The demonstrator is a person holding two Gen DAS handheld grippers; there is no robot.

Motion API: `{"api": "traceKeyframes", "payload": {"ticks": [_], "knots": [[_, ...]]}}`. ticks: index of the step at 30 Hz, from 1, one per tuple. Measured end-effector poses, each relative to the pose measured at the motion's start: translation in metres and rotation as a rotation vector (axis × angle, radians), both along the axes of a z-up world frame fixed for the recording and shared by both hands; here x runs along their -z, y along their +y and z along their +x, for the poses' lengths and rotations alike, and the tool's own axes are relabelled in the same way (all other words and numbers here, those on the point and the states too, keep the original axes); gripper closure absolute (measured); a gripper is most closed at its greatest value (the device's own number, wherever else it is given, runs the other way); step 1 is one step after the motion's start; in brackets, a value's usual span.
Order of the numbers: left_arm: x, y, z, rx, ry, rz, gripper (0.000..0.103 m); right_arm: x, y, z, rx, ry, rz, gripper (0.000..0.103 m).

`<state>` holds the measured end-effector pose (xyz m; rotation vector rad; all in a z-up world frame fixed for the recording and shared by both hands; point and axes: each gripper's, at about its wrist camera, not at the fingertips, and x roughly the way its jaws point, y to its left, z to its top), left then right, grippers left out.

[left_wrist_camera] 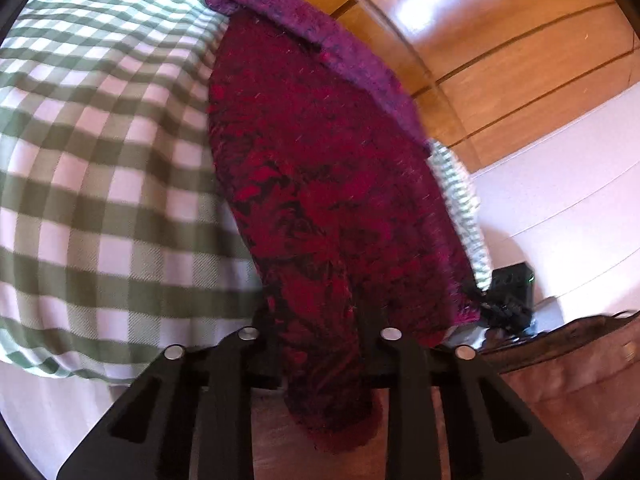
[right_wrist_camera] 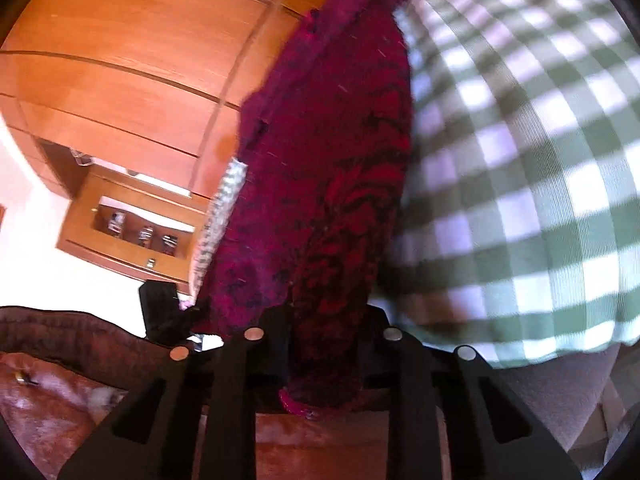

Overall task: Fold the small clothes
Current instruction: 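Grasp the sweater hem with both grippers and lift it up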

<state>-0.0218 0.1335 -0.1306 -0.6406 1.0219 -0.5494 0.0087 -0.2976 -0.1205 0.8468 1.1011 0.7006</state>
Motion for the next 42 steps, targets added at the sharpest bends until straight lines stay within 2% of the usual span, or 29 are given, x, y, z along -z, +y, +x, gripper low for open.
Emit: {"api": "traceKeyframes", "payload": {"ticks": [8,13,21,35,40,42], "knots": [[-0.050,0.000,0.013,-0.024,-0.157,-0.141,0.083,-0.033,-0.013,0.008,0.096,-0.140,0.205,0.084],[-0.070,-0.008,0.006,0.006,-0.231,-0.153,0.084,-0.048,-0.020,0.005,0.096,-0.223,0.276,0.086],[-0.096,0.008,-0.007,0.016,-0.280,-0.278,0.084,-0.069,-0.052,-0.009,0.146,-0.310,0.418,0.086],[-0.154,0.012,-0.037,0.162,-0.356,-0.498,0.084,-0.126,-0.065,-0.052,0.079,-0.464,0.621,0.086],[-0.150,0.017,-0.026,0.147,-0.321,-0.541,0.082,-0.122,-0.071,-0.038,0.103,-0.455,0.666,0.086],[-0.144,0.016,-0.013,0.118,-0.296,-0.523,0.082,-0.116,-0.070,-0.025,0.119,-0.432,0.677,0.084]]}}
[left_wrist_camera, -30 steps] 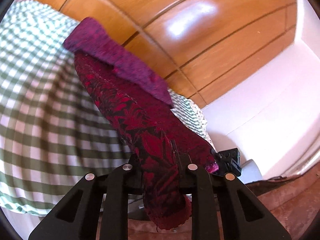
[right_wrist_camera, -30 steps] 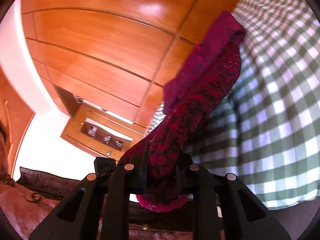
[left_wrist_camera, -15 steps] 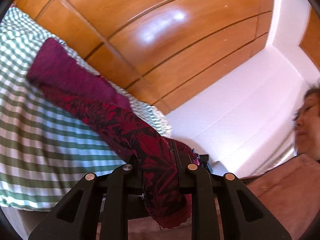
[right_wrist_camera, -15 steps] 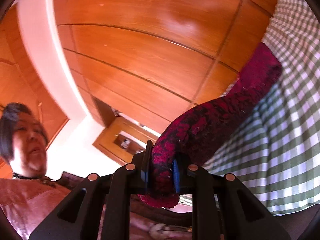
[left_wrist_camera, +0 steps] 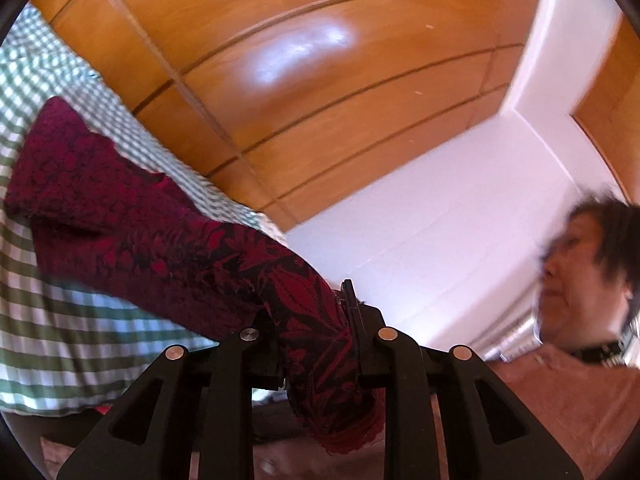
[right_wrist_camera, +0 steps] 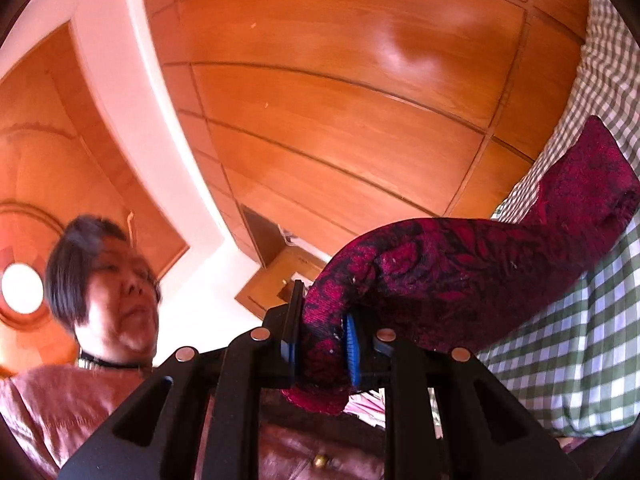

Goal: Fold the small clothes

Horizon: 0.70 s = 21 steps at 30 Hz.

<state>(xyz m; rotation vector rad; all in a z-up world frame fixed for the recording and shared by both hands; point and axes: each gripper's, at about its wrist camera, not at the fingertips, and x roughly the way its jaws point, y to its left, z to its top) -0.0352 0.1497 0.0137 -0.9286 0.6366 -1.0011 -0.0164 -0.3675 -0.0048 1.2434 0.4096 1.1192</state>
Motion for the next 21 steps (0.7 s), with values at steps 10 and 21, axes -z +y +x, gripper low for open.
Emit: {"api": "traceKeyframes", "payload": {"ticks": [10,21], "knots": [[0.016,-0.010,0.077,-0.150,0.059,0.053,0.082,0.037,0.000,0.086,0.068,0.142,0.096,0.077],[0.069,0.002,0.166,-0.281,0.269,0.182,0.061,0.079,0.008,0.165,0.166,0.320,-0.087,0.050]]}}
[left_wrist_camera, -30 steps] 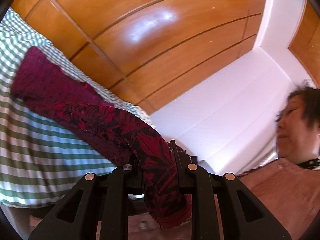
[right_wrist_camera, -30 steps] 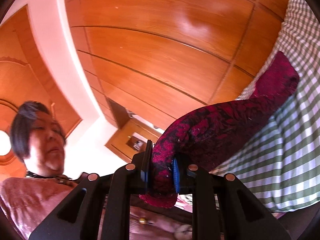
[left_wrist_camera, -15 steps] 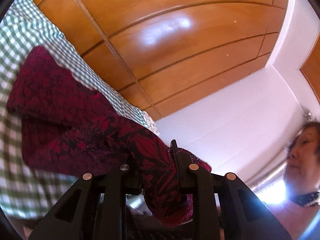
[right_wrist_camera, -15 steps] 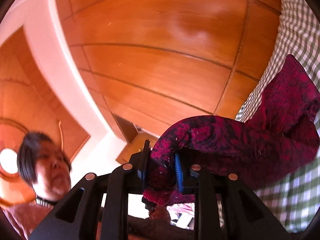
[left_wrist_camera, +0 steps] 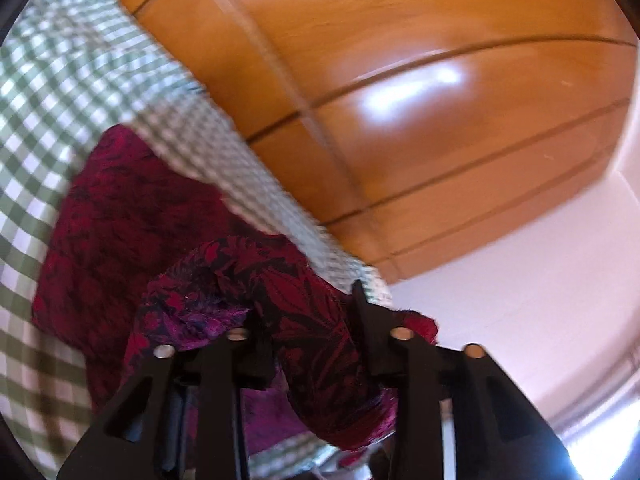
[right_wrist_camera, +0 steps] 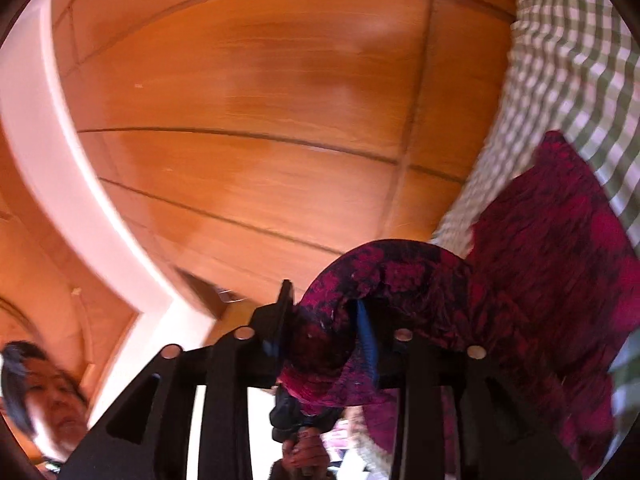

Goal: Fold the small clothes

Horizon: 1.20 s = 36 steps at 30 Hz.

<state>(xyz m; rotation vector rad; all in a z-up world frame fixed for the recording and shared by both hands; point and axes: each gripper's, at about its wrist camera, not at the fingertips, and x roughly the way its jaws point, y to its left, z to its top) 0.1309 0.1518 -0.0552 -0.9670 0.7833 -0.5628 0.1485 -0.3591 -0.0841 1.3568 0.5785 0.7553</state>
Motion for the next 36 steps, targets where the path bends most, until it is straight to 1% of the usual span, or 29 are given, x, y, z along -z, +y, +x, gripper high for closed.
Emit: {"api": "traceKeyframes", "payload": {"ticks": [1,2,3,4,5,6,7,9,10,11,12,13,14,15,16,18,20,21,22,23,25,27,29,31,34,35,36], "knots": [[0.010,0.001,0.008,-0.027,0.051,0.018,0.045,0.007,-0.001,0.003,0.025,0.024,-0.003,0.030],[0.020,0.002,0.014,-0.056,0.090,0.017,0.032,0.017,-0.003,0.006,0.070,0.059,-0.002,0.025],[0.026,0.003,0.016,-0.077,0.101,-0.005,0.031,0.024,-0.004,0.007,0.102,0.087,-0.003,0.021],[0.032,0.005,0.016,-0.096,0.102,-0.022,0.026,0.036,-0.007,0.008,0.138,0.122,0.011,0.022],[0.034,0.008,0.016,-0.111,0.103,-0.023,0.021,0.041,-0.008,0.008,0.149,0.134,0.018,0.021],[0.037,0.009,0.015,-0.142,0.106,0.011,0.020,0.048,-0.008,0.007,0.164,0.147,0.014,0.023],[0.037,0.008,0.013,-0.154,0.096,0.048,0.020,0.050,-0.008,0.006,0.169,0.143,0.001,0.028],[0.034,0.006,0.008,-0.174,0.067,0.150,0.020,0.049,-0.004,0.004,0.159,0.114,-0.072,0.031],[0.034,0.003,0.006,-0.176,0.045,0.219,0.020,0.045,0.001,0.002,0.143,0.098,-0.150,0.032],[0.035,-0.001,0.005,-0.165,0.026,0.262,0.020,0.041,0.005,0.002,0.131,0.092,-0.214,0.035],[0.036,-0.004,0.004,-0.153,0.008,0.303,0.020,0.035,0.014,0.003,0.113,0.091,-0.308,0.036],[0.037,-0.011,0.001,-0.140,-0.017,0.369,0.020,0.025,0.024,0.003,0.102,0.094,-0.429,0.036],[0.037,-0.017,-0.001,-0.132,-0.037,0.416,0.020,0.017,0.031,0.003,0.103,0.094,-0.516,0.036],[0.037,-0.023,-0.003,-0.126,-0.055,0.458,0.020,0.003,0.041,0.003,0.108,0.092,-0.625,0.036],[0.038,-0.032,-0.006,-0.116,-0.079,0.525,0.019,-0.004,0.048,0.004,0.105,0.087,-0.688,0.035],[0.041,-0.043,-0.007,-0.104,-0.103,0.613,0.019,-0.025,0.071,0.012,0.081,0.055,-0.863,0.035],[0.043,-0.057,-0.007,-0.099,-0.121,0.695,0.019,-0.035,0.091,0.019,0.039,0.013,-0.977,0.035],[0.044,-0.061,-0.009,-0.094,-0.130,0.724,0.019,-0.039,0.101,0.025,0.021,-0.003,-1.045,0.035],[0.044,-0.064,-0.010,-0.086,-0.139,0.752,0.017,-0.041,0.114,0.034,-0.012,-0.013,-1.134,0.034],[0.045,-0.068,-0.011,-0.077,-0.146,0.770,0.016,-0.039,0.121,0.043,-0.043,-0.012,-1.189,0.034],[0.047,-0.069,-0.012,-0.071,-0.153,0.793,0.016,-0.029,0.133,0.060,-0.084,0.007,-1.267,0.035],[0.047,-0.070,-0.014,-0.065,-0.154,0.800,0.016,-0.014,0.132,0.072,-0.098,0.051,-1.306,0.035],[0.045,-0.069,-0.017,-0.059,-0.155,0.794,0.016,0.006,0.124,0.080,-0.094,0.087,-1.301,0.035],[0.042,-0.068,-0.018,-0.055,-0.152,0.779,0.016,0.016,0.118,0.078,-0.060,0.075,-1.273,0.034],[0.035,-0.062,-0.022,-0.065,-0.140,0.734,0.016,0.015,0.119,0.071,-0.018,0.029,-1.285,0.034],[0.034,-0.059,-0.022,-0.073,-0.132,0.713,0.016,0.014,0.118,0.072,-0.017,0.024,-1.273,0.033],[0.031,-0.055,-0.022,-0.086,-0.124,0.687,0.016,0.010,0.116,0.067,-0.022,0.017,-1.244,0.030]]}}
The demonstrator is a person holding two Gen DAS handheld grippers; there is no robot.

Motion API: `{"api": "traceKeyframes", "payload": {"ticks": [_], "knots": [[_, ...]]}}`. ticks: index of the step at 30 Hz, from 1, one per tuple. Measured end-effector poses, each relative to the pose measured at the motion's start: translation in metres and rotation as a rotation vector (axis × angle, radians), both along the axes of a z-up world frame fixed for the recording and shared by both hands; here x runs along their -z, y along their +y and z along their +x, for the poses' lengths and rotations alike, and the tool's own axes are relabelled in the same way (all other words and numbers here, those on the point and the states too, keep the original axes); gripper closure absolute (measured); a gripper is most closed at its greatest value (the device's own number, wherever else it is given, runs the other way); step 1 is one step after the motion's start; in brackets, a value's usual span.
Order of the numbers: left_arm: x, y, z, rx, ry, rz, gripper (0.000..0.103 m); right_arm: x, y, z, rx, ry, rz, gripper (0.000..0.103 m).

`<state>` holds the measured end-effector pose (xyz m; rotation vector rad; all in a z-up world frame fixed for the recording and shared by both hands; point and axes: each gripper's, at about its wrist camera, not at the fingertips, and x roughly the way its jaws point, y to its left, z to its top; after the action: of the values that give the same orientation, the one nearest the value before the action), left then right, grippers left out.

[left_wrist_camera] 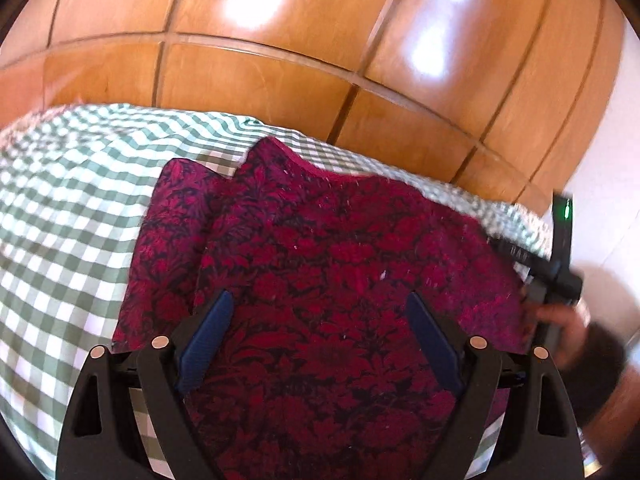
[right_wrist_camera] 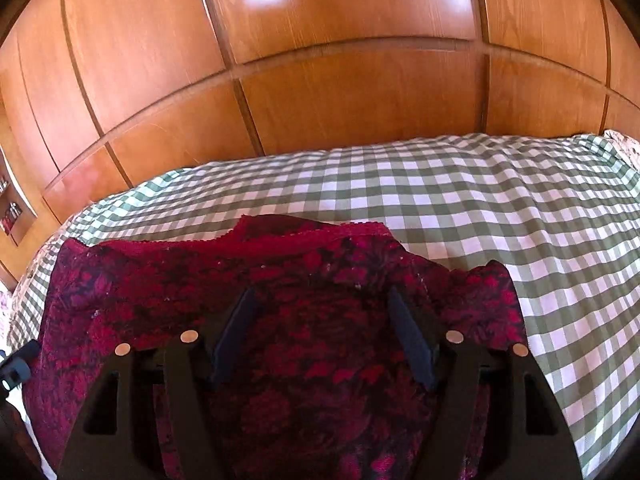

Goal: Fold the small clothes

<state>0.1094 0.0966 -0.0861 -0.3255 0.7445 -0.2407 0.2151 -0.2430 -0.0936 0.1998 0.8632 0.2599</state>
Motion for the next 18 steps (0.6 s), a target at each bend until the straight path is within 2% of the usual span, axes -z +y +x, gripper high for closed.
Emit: {"api": "traceKeyframes", "payload": {"ticks": [3,6,9,11,12,16,18], "knots": [[-0.005,0.016,0.006,-0.074,0.013,-0.073,0.016,0.000,-0.012,0.000,-0.017,-0.013,0.112,0.023],[0.002,0.025,0.020,-0.143,0.094,-0.041,0.016,-0.003,-0.017,-0.002,-0.017,-0.029,0.176,0.020],[0.014,0.033,0.025,-0.174,0.141,-0.045,0.028,-0.004,-0.017,-0.001,-0.011,-0.045,0.204,0.019],[0.017,0.031,0.023,-0.152,0.142,-0.060,0.048,-0.004,-0.019,-0.002,-0.013,-0.048,0.215,0.018],[0.018,0.027,0.024,-0.132,0.147,-0.055,0.050,-0.004,-0.020,-0.003,-0.014,-0.048,0.217,0.018],[0.020,0.010,0.024,-0.083,0.150,0.061,0.051,-0.004,-0.021,-0.003,-0.015,-0.050,0.224,0.017],[0.022,0.010,0.026,-0.075,0.162,0.079,0.073,-0.003,-0.020,-0.003,-0.013,-0.047,0.220,0.017]]}}
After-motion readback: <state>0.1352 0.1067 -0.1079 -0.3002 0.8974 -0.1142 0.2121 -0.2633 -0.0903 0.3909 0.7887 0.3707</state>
